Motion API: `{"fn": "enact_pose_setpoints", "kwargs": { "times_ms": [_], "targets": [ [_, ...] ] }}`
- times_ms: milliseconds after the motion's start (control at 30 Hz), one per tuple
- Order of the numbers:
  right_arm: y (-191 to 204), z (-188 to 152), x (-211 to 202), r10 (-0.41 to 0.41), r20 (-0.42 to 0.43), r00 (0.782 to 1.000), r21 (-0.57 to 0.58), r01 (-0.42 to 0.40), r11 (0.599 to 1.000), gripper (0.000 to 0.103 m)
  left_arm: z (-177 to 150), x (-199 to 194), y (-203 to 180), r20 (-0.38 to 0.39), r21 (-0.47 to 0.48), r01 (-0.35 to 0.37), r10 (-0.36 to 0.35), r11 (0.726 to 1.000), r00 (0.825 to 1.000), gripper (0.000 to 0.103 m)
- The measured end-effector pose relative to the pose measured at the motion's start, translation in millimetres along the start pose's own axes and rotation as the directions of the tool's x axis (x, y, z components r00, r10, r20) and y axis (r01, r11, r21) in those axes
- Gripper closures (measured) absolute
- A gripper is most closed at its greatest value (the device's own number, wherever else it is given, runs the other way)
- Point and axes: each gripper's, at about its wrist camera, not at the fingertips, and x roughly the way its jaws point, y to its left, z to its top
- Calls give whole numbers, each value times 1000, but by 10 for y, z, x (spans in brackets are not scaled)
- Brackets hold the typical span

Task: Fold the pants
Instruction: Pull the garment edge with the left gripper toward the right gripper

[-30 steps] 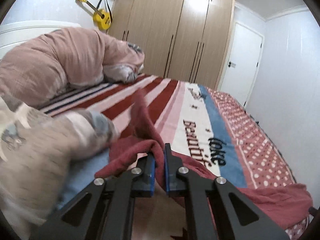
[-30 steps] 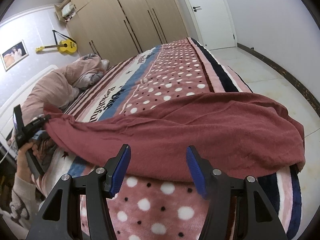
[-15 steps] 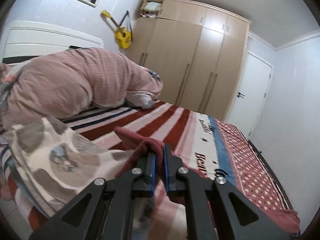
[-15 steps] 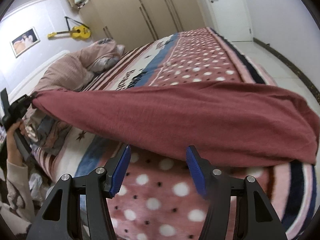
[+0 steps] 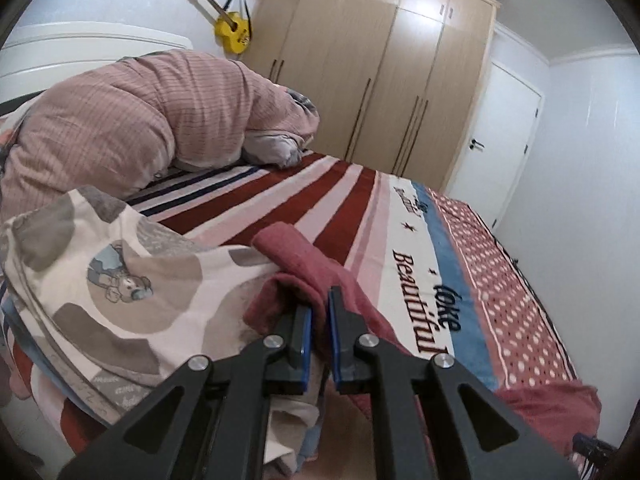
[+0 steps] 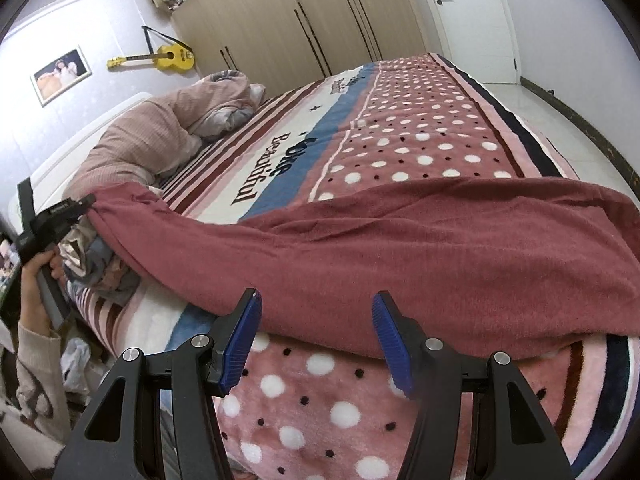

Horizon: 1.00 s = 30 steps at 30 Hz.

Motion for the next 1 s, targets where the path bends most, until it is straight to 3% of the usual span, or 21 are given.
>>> {"fn": "enact_pose_setpoints", "kwargs": {
  "times_ms": [167,333,533,633,767,900,1000],
  "targets": [
    [-25,19,23,18,-1,1000,9,-18,1000,50,-17,46,-198,-13,65,10,-9,998,1000,98],
    [-47,34,-13,21,14,1000,8,-21,1000,50,29,11,-517,1,132,88,-89,987,996,99],
    [-184,29,-172,12,53,999,30,-14,999,50,26,-80,-1296,3,262,224,-233,939,973,99],
    [-278,2,-299,-3,71,997,44,0,999,50,-131,-73,-1813,-54,331,334,-335,883,940,99],
    [-457,-51,-478,-37,95,995,73,30,997,50,-618,67,-2512,-184,408,456,-418,791,890,99],
    [-637,-108,-587,-65,102,993,110,54,993,50,-1238,334,-2917,-358,415,546,-421,728,833,99],
    [-740,-148,-617,-80,93,992,128,68,989,49,-1611,459,-3056,-434,438,568,-389,697,812,99]
  ]
}}
